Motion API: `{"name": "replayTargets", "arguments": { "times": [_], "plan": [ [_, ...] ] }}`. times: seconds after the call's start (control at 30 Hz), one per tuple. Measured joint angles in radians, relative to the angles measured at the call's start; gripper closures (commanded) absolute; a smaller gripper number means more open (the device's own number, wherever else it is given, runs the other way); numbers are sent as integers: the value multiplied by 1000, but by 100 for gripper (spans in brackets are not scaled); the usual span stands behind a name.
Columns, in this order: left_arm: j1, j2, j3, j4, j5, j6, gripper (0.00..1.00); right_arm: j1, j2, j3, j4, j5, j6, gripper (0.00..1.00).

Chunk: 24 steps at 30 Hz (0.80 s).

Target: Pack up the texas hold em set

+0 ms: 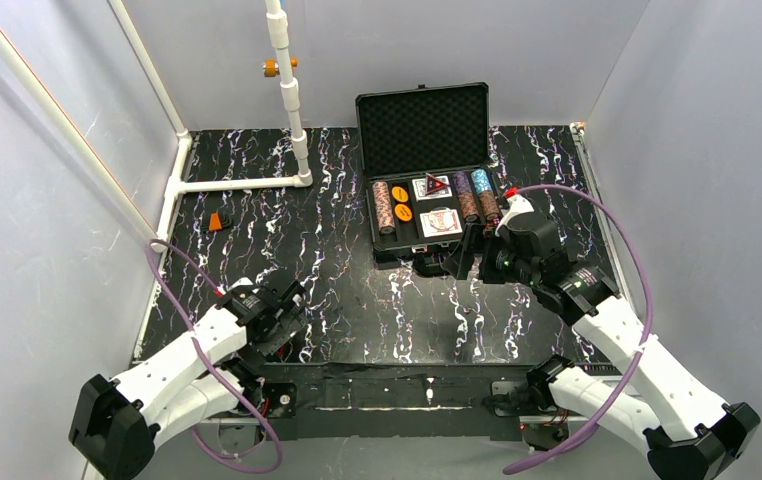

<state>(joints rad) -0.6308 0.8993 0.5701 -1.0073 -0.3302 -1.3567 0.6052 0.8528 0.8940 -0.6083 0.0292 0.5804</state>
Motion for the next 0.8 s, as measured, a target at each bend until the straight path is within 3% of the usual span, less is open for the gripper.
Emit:
{"name": "replayTargets", "arguments": {
  "times": [0.8],
  "plan": [
    [0,82,-73,45,52,-49,8,0,-4,-22,6,-8,-5,2]
  ]
}}
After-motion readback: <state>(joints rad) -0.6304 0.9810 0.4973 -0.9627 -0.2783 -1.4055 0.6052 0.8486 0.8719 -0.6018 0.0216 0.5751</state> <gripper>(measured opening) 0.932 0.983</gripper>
